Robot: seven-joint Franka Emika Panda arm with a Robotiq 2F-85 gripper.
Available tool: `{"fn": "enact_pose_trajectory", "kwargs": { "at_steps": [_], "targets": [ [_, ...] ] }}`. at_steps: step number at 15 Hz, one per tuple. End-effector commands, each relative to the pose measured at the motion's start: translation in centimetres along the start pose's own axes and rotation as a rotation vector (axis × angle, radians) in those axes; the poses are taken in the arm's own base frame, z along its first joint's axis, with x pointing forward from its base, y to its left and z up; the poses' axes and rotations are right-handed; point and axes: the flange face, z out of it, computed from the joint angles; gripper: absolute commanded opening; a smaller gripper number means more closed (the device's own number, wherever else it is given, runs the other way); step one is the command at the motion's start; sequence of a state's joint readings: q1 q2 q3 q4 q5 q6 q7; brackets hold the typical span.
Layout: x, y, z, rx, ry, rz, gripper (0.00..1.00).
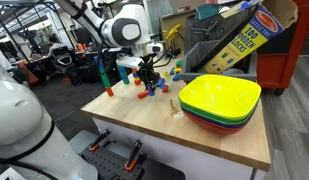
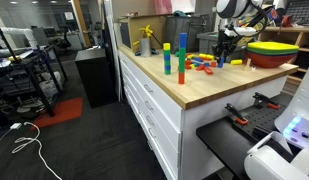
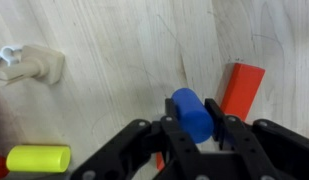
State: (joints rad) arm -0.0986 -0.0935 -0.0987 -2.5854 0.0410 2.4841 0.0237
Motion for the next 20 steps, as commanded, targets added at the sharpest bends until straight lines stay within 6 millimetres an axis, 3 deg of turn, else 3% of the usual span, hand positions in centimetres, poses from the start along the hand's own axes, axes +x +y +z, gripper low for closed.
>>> {"fn": "enact_pose_trajectory", "kwargs": {
  "at_steps": [1, 6, 20],
  "targets": [
    [-0.6, -0.2, -2.2, -0.006, -0.023, -0.014, 0.08],
    [-2.0, -2.0, -4.6, -0.013, -0.071, -0.055, 0.08],
    [-7.6, -9.7, -13.0, -0.049, -0.056, -0.246, 0.08]
  ]
}}
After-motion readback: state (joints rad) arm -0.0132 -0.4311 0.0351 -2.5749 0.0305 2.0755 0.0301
